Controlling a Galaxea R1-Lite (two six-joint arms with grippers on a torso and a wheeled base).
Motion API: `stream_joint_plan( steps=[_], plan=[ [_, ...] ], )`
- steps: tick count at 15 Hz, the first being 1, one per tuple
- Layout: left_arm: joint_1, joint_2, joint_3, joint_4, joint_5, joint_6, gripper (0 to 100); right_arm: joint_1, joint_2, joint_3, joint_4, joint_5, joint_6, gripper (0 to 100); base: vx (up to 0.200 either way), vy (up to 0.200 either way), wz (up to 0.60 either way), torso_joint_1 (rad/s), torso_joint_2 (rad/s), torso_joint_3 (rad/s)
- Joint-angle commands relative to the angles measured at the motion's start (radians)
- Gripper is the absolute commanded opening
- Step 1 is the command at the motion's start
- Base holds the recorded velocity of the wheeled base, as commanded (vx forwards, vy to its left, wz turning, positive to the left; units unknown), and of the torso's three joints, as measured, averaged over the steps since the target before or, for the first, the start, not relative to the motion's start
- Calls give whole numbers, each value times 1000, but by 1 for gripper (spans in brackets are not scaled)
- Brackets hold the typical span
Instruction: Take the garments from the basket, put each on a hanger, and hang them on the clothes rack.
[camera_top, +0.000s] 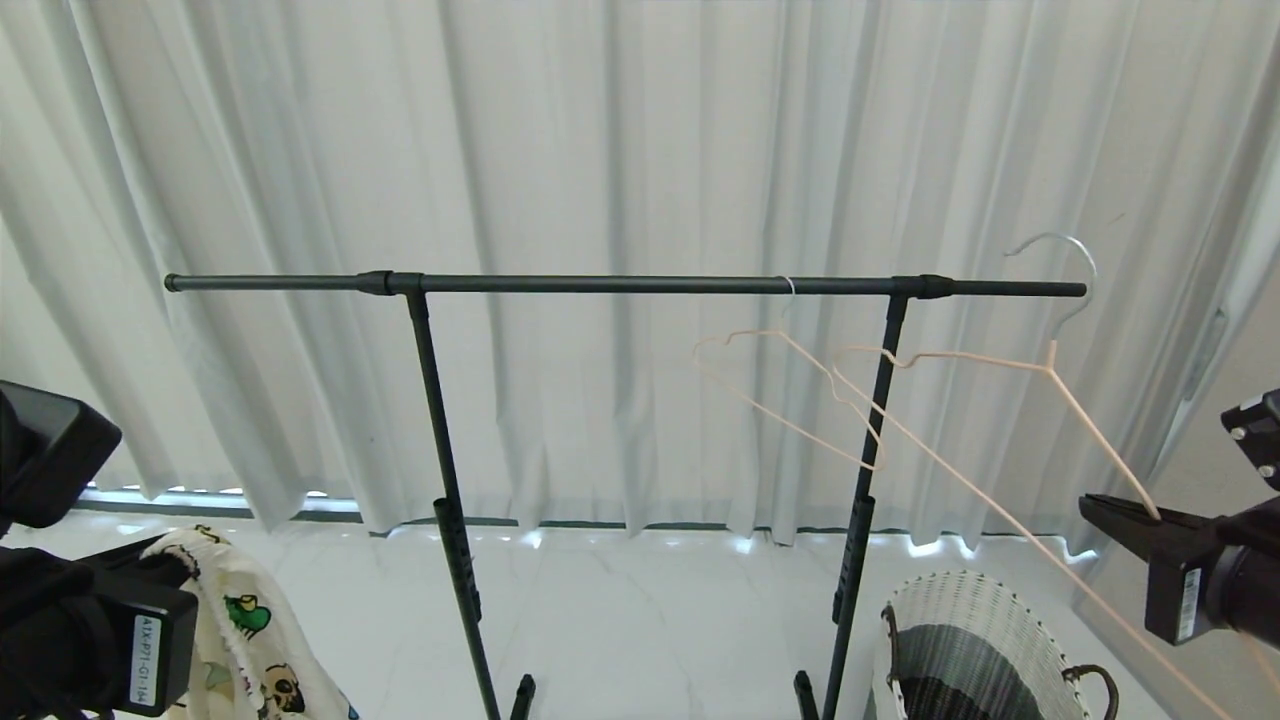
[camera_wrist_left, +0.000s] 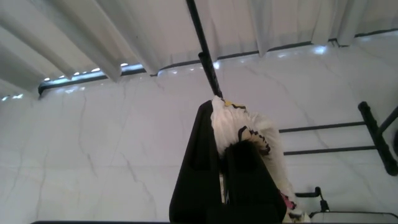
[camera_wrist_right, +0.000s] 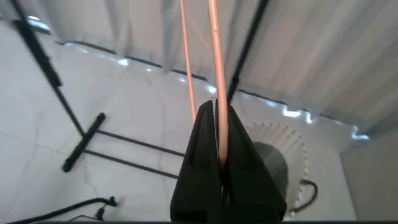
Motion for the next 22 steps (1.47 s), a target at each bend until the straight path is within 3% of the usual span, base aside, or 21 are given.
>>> stream_joint_plan(
  steps=[1, 3, 5, 7, 9, 12, 16, 18, 22],
  plan=[
    [-80, -6, -1, 0, -2, -1, 0, 92, -7, -15, -1, 16, 10, 0, 0, 0, 0, 0, 0, 0],
    [-119, 12, -17, 0, -2, -1, 0, 147, -3, -16, -8, 102, 13, 0, 0, 0, 0, 0, 0, 0],
    [-90, 89, -82, -16, -2, -18, 0, 195, 2, -12, -8, 179, 63, 0, 0, 0, 0, 0, 0, 0],
    [-17, 230, -158, -68, 0, -100, 0, 306, 16, -7, -1, 191, 206, 0, 0, 0, 0, 0, 0, 0],
    [-14, 345, -254, -77, 4, -193, 0, 468, 33, -15, -3, 191, 327, 0, 0, 0, 0, 0, 0, 0],
    [19, 451, -371, -77, 4, -202, 0, 596, 65, -27, -12, 190, 362, 0, 0, 0, 0, 0, 0, 0],
    [31, 525, -425, -77, 30, -224, 0, 603, 117, -90, -35, 190, 362, 0, 0, 0, 0, 0, 0, 0],
    [31, 572, -458, -77, 67, -282, 0, 604, 146, -118, -35, 191, 362, 0, 0, 0, 0, 0, 0, 0],
    [62, 589, -458, -77, 84, -287, 0, 601, 180, -127, -40, 188, 372, 0, 0, 0, 0, 0, 0, 0]
  ],
)
